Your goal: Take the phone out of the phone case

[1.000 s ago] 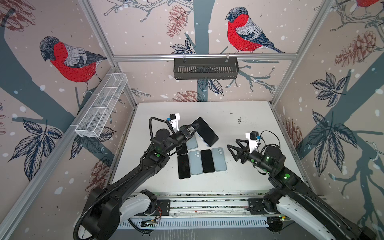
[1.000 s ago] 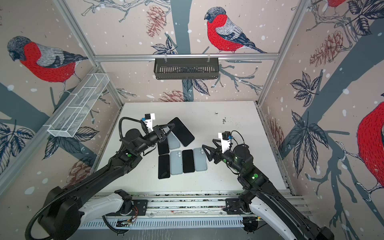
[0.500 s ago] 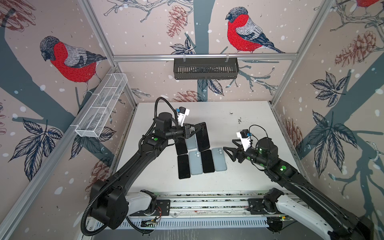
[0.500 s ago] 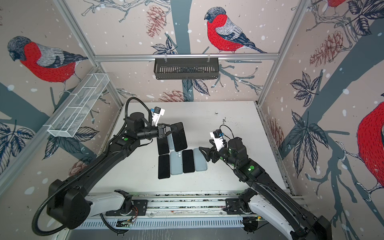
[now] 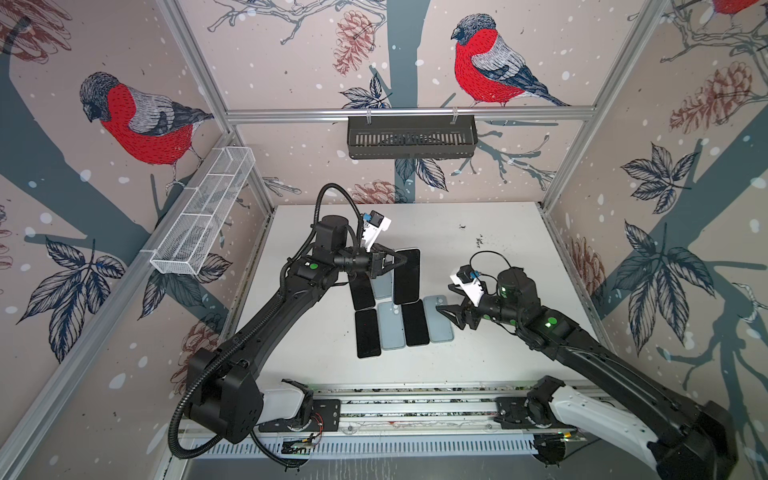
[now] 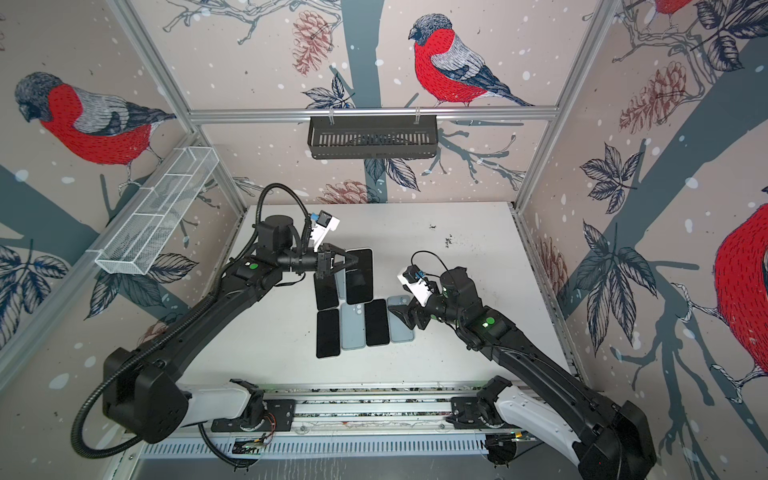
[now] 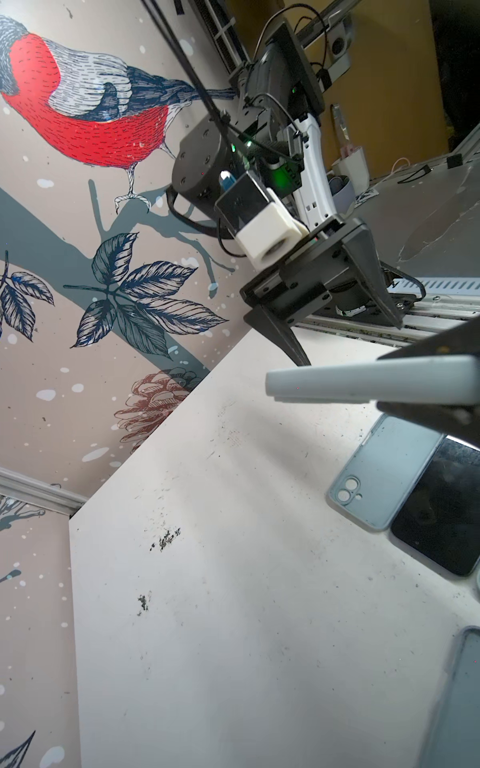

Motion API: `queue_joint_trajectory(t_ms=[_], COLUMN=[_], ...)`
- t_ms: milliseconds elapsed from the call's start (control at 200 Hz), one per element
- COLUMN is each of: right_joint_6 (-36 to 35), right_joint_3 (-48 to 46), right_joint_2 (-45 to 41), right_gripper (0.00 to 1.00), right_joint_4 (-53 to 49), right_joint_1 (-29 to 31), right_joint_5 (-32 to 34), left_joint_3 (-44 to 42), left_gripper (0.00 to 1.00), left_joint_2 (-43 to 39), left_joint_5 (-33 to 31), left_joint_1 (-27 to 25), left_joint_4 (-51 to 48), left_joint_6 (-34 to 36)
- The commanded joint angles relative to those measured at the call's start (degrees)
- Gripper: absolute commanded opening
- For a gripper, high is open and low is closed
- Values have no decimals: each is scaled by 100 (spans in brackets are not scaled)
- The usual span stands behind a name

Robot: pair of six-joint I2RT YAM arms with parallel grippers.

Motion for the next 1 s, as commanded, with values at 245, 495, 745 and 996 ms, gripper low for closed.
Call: queue_joint_trajectory(t_ms=[245,495,745,996], right_joint_6=[-783,-1153,-1304,-1264], right_joint_3=[299,433,584,716], right_joint_2=[912,1082,1220,1438], right_gripper=[67,59,53,42], right_joint_4=[366,385,333,414], right_joint_1=[151,254,327,348], right_joint_5=[-1437,-1835,-1984,-2109], left_joint_3=[43,37,-6,-103], left_gripper=[0,0,0,0], left_joint_2=[-117,-117,-143,-224], left_joint_5=[730,748,843,922], left_joint_1=[18,15,17,16], left_joint_4=[210,144,243,358], left_joint_6=[280,366,315,254])
